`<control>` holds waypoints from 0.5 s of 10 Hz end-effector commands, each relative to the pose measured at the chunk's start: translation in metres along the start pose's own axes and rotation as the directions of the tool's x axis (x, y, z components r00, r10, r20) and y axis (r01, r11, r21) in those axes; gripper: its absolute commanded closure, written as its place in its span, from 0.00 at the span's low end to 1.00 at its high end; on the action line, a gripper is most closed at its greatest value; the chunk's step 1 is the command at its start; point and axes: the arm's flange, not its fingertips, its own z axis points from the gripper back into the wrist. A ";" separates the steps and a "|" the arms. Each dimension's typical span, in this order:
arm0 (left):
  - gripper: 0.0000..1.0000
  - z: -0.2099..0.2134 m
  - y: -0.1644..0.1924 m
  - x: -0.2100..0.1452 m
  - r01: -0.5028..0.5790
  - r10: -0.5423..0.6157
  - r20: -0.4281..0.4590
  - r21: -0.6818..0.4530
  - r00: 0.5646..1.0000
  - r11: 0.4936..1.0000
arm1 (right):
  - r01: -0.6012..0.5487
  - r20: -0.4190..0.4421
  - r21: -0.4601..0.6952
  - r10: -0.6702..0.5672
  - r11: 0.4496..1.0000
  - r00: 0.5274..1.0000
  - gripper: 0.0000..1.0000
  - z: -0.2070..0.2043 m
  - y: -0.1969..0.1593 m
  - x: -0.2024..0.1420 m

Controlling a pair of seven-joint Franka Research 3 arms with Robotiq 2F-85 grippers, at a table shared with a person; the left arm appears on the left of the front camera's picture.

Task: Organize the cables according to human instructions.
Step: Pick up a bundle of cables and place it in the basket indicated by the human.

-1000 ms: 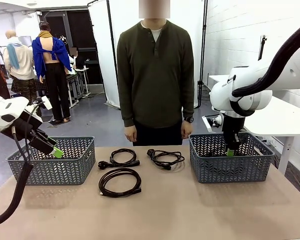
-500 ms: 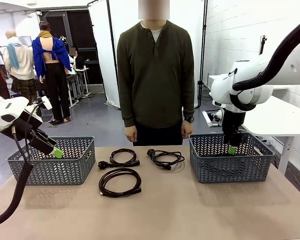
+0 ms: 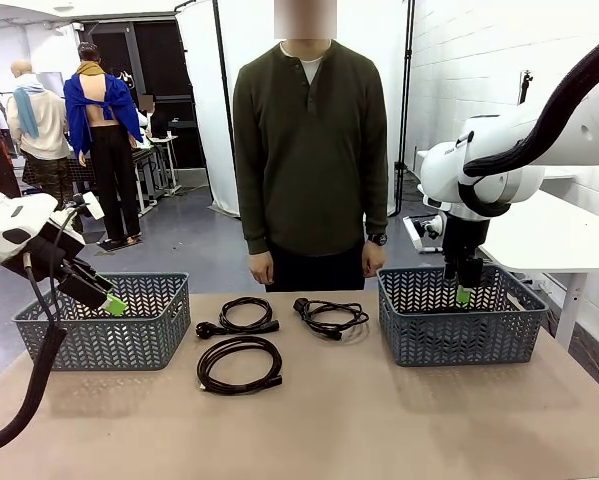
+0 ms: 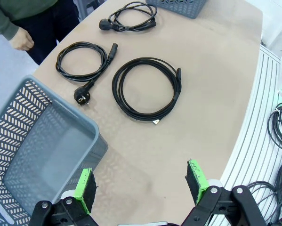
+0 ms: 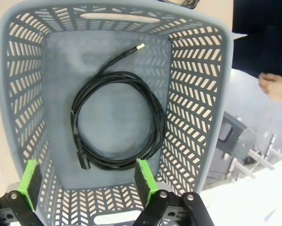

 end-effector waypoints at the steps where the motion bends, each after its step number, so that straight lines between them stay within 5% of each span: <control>1: 0.00 0.000 0.004 -0.001 0.011 -0.011 0.015 -0.015 1.000 1.000 | -0.001 0.000 0.004 0.001 1.000 1.000 0.00 -0.001 0.000 -0.001; 3: 0.00 0.000 0.004 -0.001 0.011 -0.011 0.015 -0.015 1.000 1.000 | 0.000 0.000 0.001 0.000 1.000 1.000 0.00 0.000 0.000 0.000; 5: 0.00 0.000 0.004 -0.001 0.011 -0.011 0.015 -0.015 1.000 1.000 | 0.178 0.056 0.043 -0.181 0.983 0.982 0.00 0.025 0.009 0.009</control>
